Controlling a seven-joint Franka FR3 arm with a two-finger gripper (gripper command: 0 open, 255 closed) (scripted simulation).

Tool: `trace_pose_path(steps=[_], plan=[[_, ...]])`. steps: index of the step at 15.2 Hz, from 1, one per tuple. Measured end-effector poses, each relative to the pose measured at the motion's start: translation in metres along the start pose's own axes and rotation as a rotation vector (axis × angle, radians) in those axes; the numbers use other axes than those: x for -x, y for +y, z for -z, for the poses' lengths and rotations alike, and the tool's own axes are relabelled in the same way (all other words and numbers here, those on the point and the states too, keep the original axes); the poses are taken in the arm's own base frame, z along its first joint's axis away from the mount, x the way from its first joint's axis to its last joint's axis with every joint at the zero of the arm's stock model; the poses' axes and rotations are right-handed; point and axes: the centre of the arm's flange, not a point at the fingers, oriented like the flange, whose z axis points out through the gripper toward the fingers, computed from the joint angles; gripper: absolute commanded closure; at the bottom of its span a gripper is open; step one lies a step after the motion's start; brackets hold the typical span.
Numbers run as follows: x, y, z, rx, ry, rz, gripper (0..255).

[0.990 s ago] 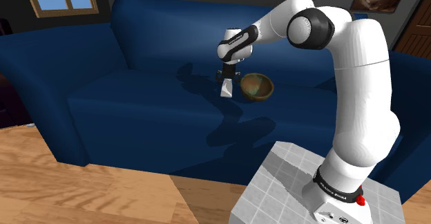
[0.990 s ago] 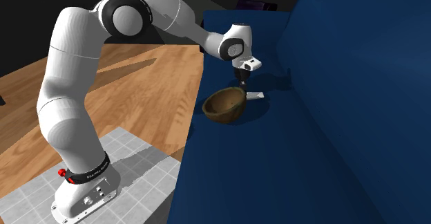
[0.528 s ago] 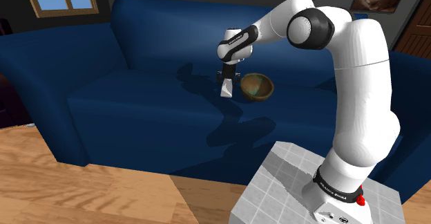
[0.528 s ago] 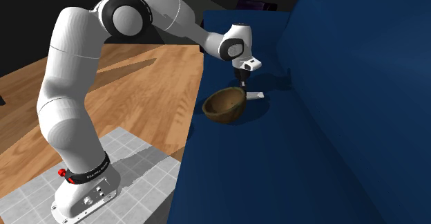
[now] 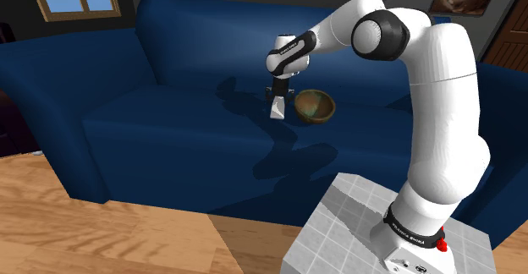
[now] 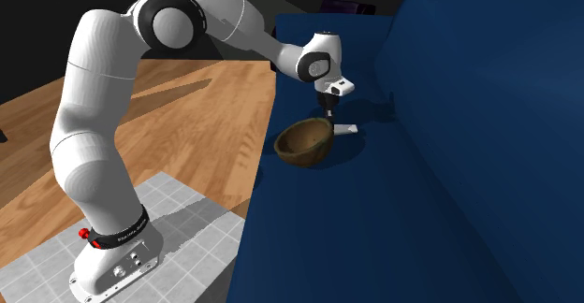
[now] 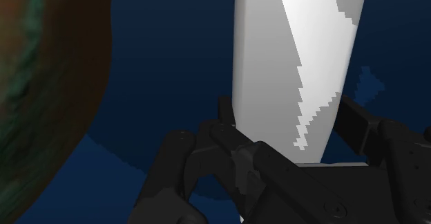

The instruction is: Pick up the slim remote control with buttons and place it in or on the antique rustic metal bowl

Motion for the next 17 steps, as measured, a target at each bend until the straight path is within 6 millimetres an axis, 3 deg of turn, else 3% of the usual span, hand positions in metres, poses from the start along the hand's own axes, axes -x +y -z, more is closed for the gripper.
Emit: trace_pose_path(steps=[17], plan=[[-0.008,0.001,0.083,0.000,0.000,0.000,255]])
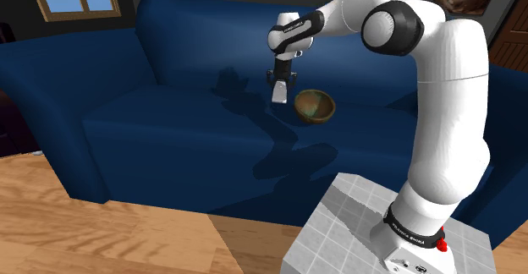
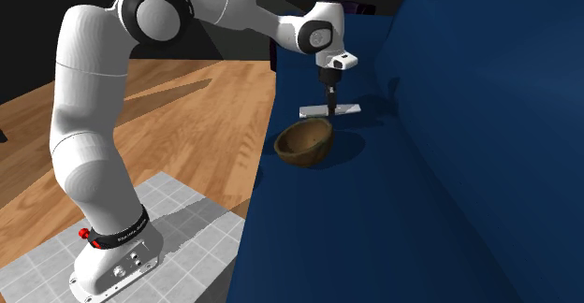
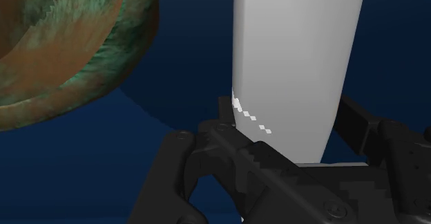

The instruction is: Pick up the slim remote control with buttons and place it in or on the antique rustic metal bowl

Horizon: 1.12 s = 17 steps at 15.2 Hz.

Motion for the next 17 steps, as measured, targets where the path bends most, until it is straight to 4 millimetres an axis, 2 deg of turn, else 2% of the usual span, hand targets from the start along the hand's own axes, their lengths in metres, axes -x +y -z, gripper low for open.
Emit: trace_pose_path(steps=[17], plan=[[-0.009,0.000,0.090,0.000,0.000,0.000,255]])
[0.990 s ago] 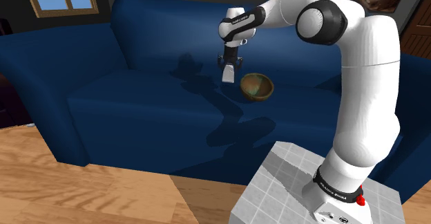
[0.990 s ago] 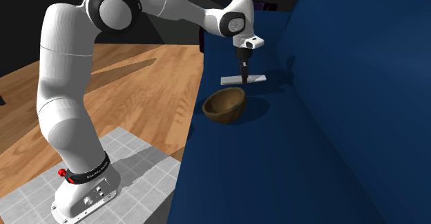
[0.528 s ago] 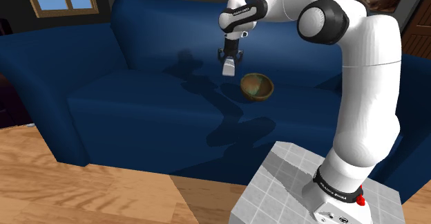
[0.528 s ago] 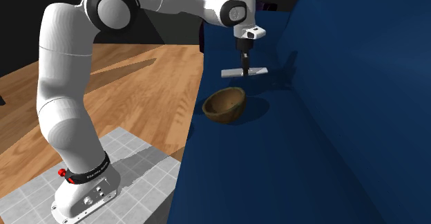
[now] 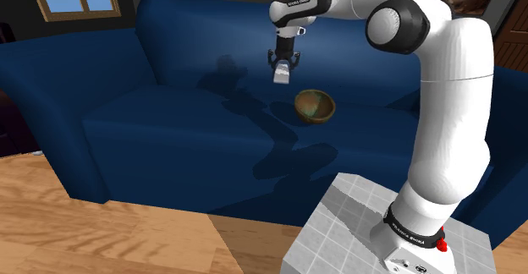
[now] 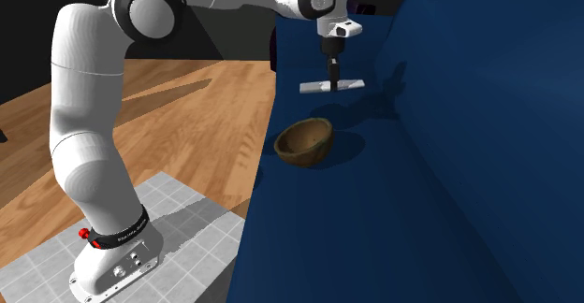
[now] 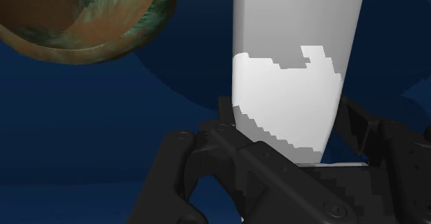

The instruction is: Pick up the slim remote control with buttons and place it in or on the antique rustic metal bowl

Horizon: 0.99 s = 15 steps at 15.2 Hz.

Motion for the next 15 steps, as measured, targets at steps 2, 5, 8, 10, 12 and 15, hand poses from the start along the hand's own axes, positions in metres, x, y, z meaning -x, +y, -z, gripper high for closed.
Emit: trace_pose_path(steps=[2,5,8,10,12,15], plan=[[-0.001,0.000,0.010,0.000,0.000,0.000,255],[-0.002,0.000,0.027,0.000,0.000,0.000,255],[0.004,0.016,0.035,0.001,-0.001,0.000,255],[0.010,0.037,0.037,0.001,0.000,0.000,255],[0.016,0.063,0.041,0.000,0.000,-0.001,255],[0.029,0.099,0.041,0.001,0.000,-0.001,255]])
